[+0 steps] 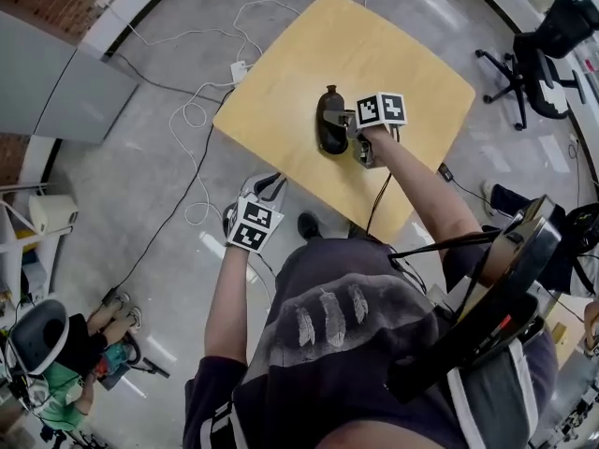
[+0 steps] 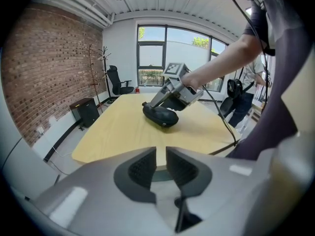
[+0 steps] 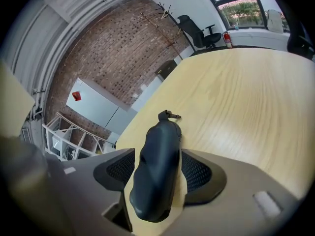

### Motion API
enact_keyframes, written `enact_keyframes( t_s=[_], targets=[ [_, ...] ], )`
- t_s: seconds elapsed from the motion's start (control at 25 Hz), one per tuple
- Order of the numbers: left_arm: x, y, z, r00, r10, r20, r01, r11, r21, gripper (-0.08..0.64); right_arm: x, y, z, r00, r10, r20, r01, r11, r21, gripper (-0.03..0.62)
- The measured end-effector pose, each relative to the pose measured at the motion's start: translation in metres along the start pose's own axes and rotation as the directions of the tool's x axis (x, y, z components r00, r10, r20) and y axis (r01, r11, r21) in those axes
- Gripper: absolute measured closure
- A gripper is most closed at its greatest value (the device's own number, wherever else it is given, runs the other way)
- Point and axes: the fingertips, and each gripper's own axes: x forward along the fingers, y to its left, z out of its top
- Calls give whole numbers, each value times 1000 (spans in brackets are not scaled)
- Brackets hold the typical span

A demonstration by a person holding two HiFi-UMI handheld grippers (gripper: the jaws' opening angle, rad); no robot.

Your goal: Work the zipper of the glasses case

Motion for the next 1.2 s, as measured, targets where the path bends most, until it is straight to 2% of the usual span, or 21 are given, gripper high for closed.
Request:
enact_keyframes(
  t_s=[0.32, 0.44, 0.52, 0.6, 0.68, 0.8, 0.96, 1.08, 1.2],
  targets=[
    [-14, 33, 25, 993, 82, 82, -84, 996, 25, 509, -31, 8, 18, 993, -34, 117, 39, 998, -40, 291],
    [-28, 47, 42, 979, 128, 158, -127, 992, -13, 519, -53, 21, 30, 981, -37, 189, 56, 994, -93, 291],
    [-38, 53, 52, 966, 155, 206, -149, 988, -46, 557, -68, 35, 35, 970, -16, 241, 47, 991, -125, 321],
    [-47, 54, 60, 955, 160, 250, -144, 986, -80, 558, -83, 53, 37, 956, 28, 293, 18, 988, -154, 396],
    [-55, 52, 70, 943, 154, 295, -125, 985, -115, 558, -99, 74, 38, 938, 91, 335, -29, 982, -187, 577],
    [-67, 43, 89, 923, 169, 345, -124, 981, -151, 558, -123, 108, 30, 915, 218, 340, -134, 958, -255, 591],
    [-77, 19, 121, 904, 154, 398, -96, 982, -162, 558, -161, 130, 10, 889, 322, 325, -213, 920, -330, 591],
    [-91, 7, 128, 901, 179, 395, -134, 981, -140, 558, -171, 151, -5, 849, 438, 295, -332, 877, -347, 591],
    [-104, -3, 138, 890, 210, 405, -160, 975, -153, 558, -182, 170, -17, 805, 533, 261, -438, 831, -343, 591]
  ],
)
